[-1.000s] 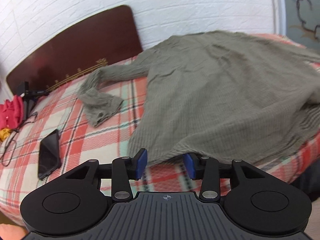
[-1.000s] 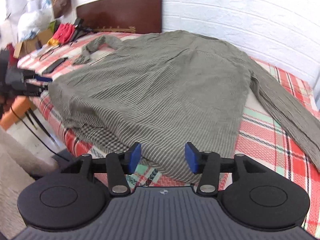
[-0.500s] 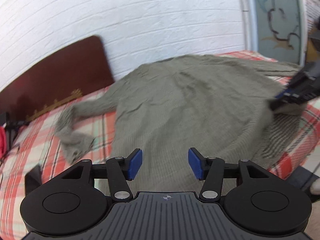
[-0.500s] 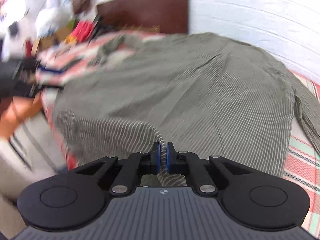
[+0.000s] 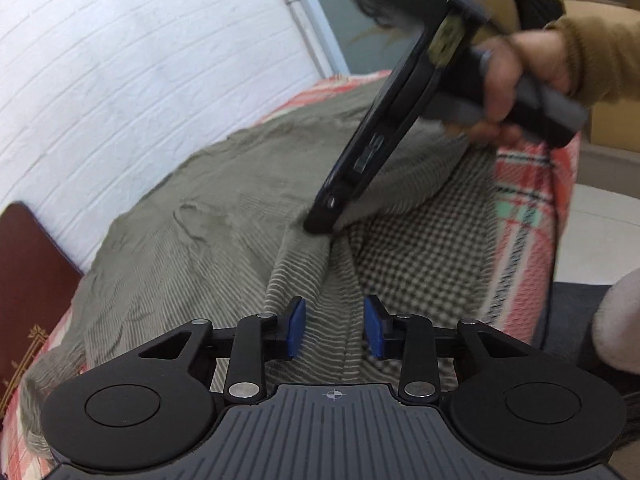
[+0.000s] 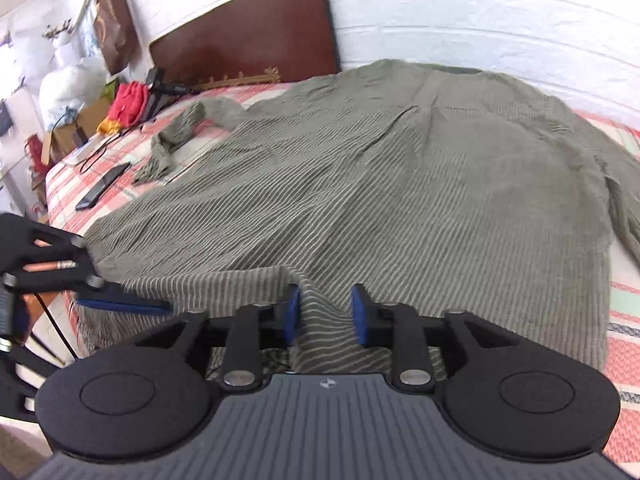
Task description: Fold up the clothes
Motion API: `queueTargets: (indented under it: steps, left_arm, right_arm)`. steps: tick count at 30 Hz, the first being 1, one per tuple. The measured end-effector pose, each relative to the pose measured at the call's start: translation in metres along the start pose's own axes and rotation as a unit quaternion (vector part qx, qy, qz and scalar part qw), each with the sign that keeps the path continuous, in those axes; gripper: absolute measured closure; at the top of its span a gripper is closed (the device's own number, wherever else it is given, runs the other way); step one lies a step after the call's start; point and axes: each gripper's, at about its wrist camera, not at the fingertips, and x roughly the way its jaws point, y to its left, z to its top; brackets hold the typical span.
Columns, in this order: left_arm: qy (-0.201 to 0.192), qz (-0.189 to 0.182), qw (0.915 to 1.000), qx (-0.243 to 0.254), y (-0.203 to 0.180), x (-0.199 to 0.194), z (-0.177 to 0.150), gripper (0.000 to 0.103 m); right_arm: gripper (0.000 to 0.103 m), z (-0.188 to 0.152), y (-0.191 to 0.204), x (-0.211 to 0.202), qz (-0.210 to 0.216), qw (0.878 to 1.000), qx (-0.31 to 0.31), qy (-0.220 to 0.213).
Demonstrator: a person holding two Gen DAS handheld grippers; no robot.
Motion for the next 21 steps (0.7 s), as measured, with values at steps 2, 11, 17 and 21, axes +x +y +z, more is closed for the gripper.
queueTargets:
  steps: [2, 11, 17, 21]
  left_arm:
    - [0.011, -0.002, 0.9999, -0.003, 0.004, 0.009, -0.004, 0.068]
    - [-0.001, -0.100, 0.9866, -0.129, 0.053, 0.011, -0.016, 0.049]
    - [-0.004, -0.140, 0.9564, -0.256, 0.101, 0.018, -0.031, 0.049]
    - [0.003, -0.130, 0.9497, -0.285, 0.105, 0.023, -0.036, 0.049]
  right_arm:
    - [0.064, -0.002, 0.003, -0.014, 0.000, 1.000, -0.006, -0.018]
    - [0.065, -0.026, 0.064, -0.031, 0.021, 0.966, -0.257, -0.014]
    - [0.065, -0.026, 0.083, -0.034, 0.047, 0.948, -0.315, -0.011]
    - [0.072, -0.030, 0.089, -0.019, 0.051, 0.938, -0.341, 0.021]
